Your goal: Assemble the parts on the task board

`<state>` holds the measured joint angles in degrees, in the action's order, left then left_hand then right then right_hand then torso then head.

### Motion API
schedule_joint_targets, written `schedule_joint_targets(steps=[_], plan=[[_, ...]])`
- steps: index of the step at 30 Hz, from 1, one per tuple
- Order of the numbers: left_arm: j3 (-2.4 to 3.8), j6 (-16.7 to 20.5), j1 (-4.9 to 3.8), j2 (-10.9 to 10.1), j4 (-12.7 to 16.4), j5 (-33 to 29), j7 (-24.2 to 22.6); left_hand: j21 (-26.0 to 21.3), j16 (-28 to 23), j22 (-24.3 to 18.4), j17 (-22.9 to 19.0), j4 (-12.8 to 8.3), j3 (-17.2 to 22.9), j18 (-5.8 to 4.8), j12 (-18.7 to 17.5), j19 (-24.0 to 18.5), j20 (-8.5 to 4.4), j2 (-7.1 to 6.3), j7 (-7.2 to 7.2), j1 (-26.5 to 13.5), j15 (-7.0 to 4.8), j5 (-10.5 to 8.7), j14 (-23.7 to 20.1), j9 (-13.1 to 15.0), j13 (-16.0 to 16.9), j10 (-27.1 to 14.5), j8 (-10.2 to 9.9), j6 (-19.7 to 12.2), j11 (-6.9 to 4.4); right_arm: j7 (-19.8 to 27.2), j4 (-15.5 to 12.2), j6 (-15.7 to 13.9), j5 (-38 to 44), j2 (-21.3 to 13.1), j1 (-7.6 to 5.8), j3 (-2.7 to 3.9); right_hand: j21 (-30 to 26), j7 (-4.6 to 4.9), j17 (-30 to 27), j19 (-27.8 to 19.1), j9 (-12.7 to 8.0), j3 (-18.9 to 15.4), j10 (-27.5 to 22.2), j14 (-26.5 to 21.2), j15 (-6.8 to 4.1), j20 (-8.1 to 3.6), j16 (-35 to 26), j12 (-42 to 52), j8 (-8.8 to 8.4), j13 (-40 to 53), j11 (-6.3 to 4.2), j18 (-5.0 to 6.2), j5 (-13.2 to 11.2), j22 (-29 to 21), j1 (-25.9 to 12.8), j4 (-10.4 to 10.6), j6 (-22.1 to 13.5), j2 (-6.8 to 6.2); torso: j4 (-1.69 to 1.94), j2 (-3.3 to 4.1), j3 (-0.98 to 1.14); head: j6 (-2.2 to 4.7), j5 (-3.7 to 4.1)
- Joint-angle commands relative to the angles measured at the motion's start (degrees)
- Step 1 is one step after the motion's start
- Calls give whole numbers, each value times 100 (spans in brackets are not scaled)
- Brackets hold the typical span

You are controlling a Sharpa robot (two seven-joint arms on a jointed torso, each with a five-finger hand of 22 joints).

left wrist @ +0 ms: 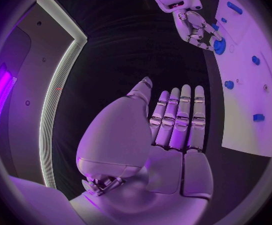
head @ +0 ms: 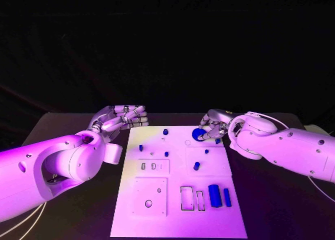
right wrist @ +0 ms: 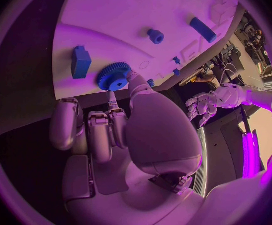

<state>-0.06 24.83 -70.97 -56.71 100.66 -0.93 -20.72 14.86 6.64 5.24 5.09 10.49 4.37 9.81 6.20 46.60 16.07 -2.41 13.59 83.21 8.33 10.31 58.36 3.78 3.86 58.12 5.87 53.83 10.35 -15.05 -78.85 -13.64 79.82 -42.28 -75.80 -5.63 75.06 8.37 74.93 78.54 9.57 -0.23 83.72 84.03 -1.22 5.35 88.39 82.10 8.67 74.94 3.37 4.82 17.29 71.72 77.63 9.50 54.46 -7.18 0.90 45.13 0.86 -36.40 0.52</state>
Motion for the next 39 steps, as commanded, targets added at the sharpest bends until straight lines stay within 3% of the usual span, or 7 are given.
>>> schedule_joint_targets(steps=[1,11,18,23,30,39], plan=[[4,-97,-10,11,-3,-8,-19,-30,-24,-7,0,-9,-29,61,-35,-13,29,40,29,-8,32,-1,-8,-5,-7,-6,-29,-9,45,-75,34,171,171,15,15,-3,19,-18,1230,44,10,-8,126,537,55,14,44,52,44,755,1,-50,6,16,57,3,17,37,-2,-1,1,-19,-4],[4,-100,-10,17,-19,-8,-7,-34,-35,-10,-1,-13,-28,60,-42,-20,30,43,32,-3,35,-1,-13,-4,-7,-9,-34,-10,47,-90,80,259,222,20,40,-4,56,-29,1255,69,26,12,152,541,51,12,55,107,90,811,-7,-59,21,73,111,-16,69,90,-3,-1,2,-42,-8],[4,-103,-10,19,-22,-8,-1,-34,-35,-10,-1,-13,-28,60,-42,-20,30,43,32,-3,35,-1,-13,-4,-7,-9,-34,-10,47,-65,100,265,224,41,57,-7,76,-72,1274,79,59,110,197,544,26,-4,65,191,187,896,-41,-62,-27,115,214,-60,274,223,0,0,6,-56,-11],[4,-106,-10,18,-23,-8,6,-34,-35,-10,-1,-13,-28,60,-42,-20,30,43,32,-3,35,-1,-13,-4,-7,-9,-34,-10,47,-57,85,143,389,54,69,-9,107,-180,1286,99,85,288,236,547,-51,-58,70,251,265,959,-127,-68,-227,172,332,-108,588,374,-5,-3,4,-60,-9],[4,-113,-9,20,-24,-8,15,-36,-40,-12,-1,-16,-24,59,-46,-23,31,48,33,3,36,0,-15,-4,-7,-10,-37,-10,48,-153,33,-203,760,69,85,-9,148,-248,1300,129,91,356,258,550,-104,-108,76,279,288,989,-187,-81,-251,235,313,-101,759,400,2,-2,6,-51,-1],[4,-122,-9,19,-30,-8,30,-37,-44,-13,-2,-18,-22,59,-48,-25,31,52,34,7,37,1,-16,-4,-6,-11,-39,-10,49,-280,-119,-591,1085,64,98,-9,217,-268,1320,183,90,367,279,555,-120,-125,85,305,286,1015,-206,-102,-251,322,279,-84,806,391,1,-5,6,-29,-5]])
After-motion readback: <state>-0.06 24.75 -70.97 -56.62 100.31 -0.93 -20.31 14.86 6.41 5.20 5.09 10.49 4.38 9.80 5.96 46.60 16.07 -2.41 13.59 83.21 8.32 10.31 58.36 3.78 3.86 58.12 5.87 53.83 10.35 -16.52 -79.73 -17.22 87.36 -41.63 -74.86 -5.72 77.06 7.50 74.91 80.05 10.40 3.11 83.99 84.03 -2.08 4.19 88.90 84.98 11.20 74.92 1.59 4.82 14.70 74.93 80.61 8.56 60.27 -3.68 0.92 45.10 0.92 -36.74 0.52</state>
